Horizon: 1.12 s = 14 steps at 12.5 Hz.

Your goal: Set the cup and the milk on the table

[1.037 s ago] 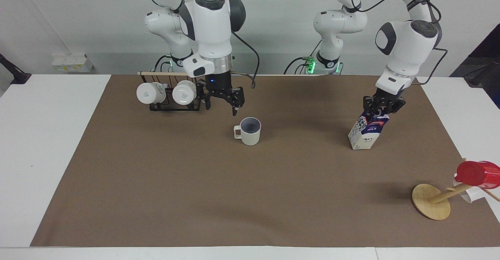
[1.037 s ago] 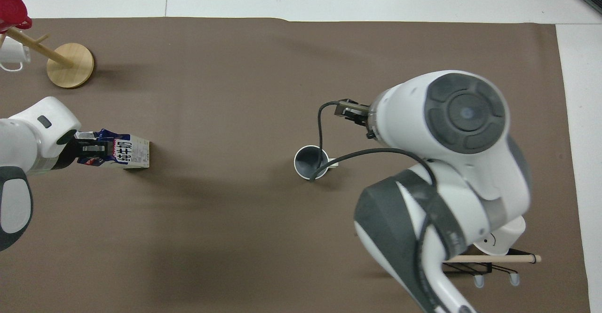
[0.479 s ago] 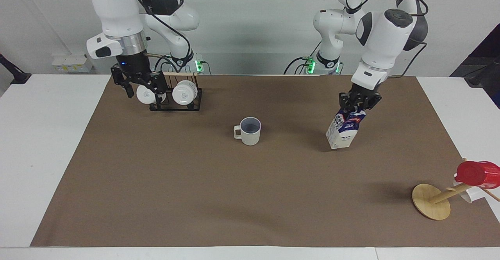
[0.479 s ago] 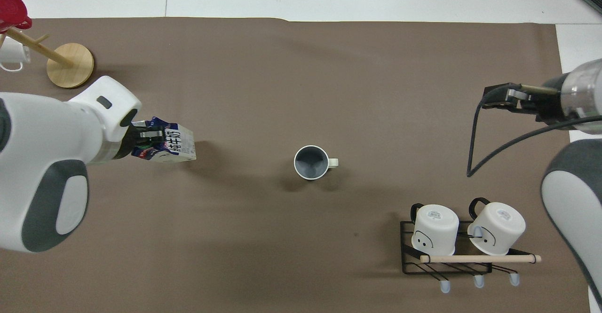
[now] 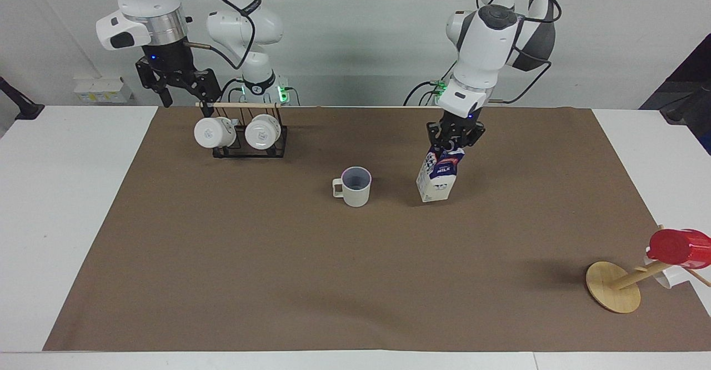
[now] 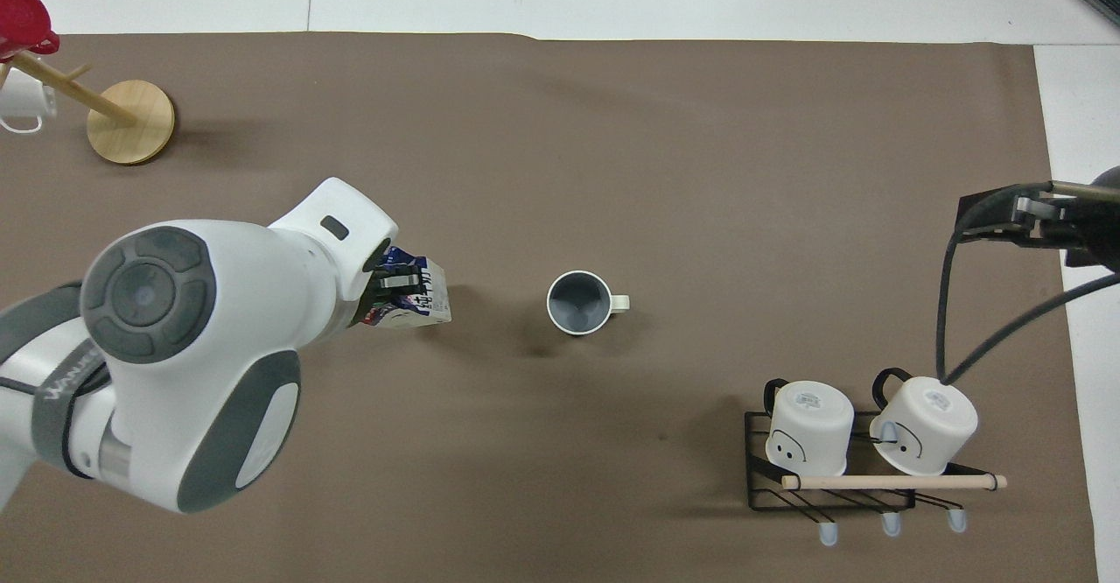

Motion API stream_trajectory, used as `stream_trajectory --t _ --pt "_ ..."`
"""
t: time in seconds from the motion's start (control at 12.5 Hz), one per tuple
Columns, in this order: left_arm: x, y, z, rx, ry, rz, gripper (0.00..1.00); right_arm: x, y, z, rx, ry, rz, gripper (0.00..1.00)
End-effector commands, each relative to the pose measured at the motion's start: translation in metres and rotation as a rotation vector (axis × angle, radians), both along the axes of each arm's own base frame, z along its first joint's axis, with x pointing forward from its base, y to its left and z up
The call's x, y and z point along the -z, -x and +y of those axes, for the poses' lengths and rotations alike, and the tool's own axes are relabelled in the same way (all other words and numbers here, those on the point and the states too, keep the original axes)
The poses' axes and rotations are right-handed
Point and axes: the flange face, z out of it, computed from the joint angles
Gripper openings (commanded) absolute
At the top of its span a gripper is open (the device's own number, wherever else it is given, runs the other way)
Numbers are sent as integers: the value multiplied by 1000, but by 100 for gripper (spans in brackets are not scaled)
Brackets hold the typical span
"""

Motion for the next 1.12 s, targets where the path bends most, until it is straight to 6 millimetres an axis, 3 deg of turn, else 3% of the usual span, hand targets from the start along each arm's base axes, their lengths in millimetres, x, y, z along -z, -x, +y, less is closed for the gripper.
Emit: stream_trajectory --t 0.0,0.16,0.48,0.56,0.64,0.72,0.88,1.04 --pt "17 -4 -26 -17 2 -6 40 -10 2 -2 -50 -7 43 100" --pt "38 -4 -39 5 -23 8 41 -12 0 1 -59 -10 61 100" --pt "44 -3 -41 1 -38 11 42 -14 1 3 -64 -19 54 100" --pt "44 -3 -42 3 -38 11 54 -14 2 2 -67 -17 55 100" --pt "44 -3 -41 -1 -41 16 93 -14 3 2 -67 -18 55 100" --pt "43 -2 -41 2 -45 21 100 -13 4 2 -66 -18 56 100" --pt "27 1 -39 6 -41 11 100 -13 4 2 -61 -18 56 100" --pt "-14 -1 -30 -2 -64 47 100 -13 4 -1 -56 -18 57 100"
